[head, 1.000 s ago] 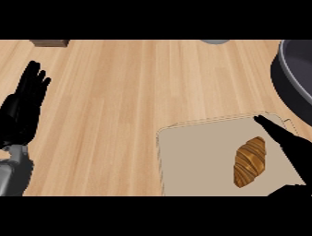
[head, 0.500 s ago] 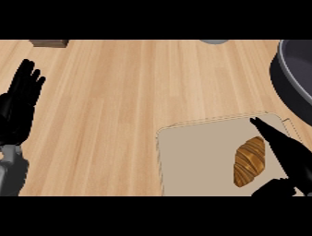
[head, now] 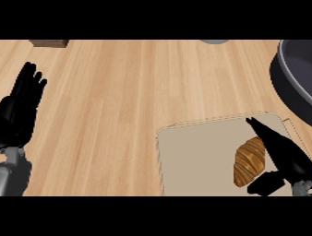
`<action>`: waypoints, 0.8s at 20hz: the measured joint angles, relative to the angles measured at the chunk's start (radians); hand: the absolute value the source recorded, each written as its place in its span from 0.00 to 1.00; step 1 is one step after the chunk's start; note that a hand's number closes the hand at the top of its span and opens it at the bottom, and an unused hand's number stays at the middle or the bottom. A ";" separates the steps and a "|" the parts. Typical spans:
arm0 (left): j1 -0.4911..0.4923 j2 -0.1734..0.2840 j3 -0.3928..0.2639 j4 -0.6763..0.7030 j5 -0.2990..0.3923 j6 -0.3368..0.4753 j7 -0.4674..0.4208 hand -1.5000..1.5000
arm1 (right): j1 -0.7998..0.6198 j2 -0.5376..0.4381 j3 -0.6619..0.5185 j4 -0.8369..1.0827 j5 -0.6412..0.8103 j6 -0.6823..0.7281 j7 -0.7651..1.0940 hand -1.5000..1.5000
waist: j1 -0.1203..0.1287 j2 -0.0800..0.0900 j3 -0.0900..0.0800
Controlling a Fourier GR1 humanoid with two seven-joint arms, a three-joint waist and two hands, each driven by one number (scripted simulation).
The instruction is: Pick the croissant from the tray and place it in the pot
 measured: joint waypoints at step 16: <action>-0.008 -0.033 0.012 -0.011 -0.041 -0.015 0.020 0.50 | 0.022 0.051 -0.003 0.073 0.173 0.014 -0.202 1.00 | -0.001 -0.005 -0.007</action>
